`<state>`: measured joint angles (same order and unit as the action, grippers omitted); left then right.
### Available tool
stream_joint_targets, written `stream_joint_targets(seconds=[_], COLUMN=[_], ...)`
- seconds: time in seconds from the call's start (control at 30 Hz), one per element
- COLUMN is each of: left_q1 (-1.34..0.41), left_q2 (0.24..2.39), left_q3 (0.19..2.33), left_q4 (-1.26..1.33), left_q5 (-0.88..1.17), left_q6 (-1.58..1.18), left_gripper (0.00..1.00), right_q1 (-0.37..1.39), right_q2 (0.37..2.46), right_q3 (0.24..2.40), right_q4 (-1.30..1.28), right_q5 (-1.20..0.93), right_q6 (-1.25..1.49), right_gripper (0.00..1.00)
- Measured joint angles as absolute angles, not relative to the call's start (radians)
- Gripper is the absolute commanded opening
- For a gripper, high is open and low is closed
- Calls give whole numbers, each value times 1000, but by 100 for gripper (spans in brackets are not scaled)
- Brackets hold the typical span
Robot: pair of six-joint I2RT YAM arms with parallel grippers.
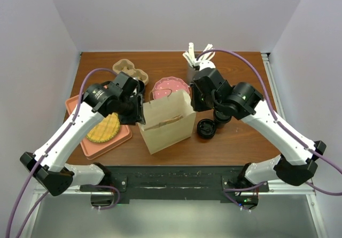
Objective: Pack the takeout coffee
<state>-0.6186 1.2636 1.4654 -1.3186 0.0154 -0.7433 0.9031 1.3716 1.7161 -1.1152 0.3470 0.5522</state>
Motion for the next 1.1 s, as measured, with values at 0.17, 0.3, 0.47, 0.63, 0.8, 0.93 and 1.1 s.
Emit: stream_joint_targets(seconds=[0.17,0.3,0.47,0.63,0.8,0.93,1.1], left_q1=[-618,-617,-572,-495,-477,-478,-495], left_q2=[1283,1298,1311,1288,1227,1157,1151], left_q3=[1537,1593,1633,1691,1646,1486,1419], left_q4=[-1327,-1324,-1326,-1308,-1278,-1233,-1193], left_q5=[-10,-36,-68,-85,-21,71,123], left_q6=[-720,-717,-728,-712,-682,-680,-696], left_gripper=[59,63,54,82,79,66,54], right_q1=[903,903,891,845,783,777,778], right_q2=[1374,1374,1385,1408,1438,1485,1490], right_q3=[1737,1754,1765,1768,1745,1744,1702], right_q4=[-1114,-1106,-1095,-1058,-1027,-1028,-1026], right_q5=[347,351,349,301,244,233,214], right_q6=[560,554,519,474,437,420,428], right_gripper=[39,44,51,52,49,37,5])
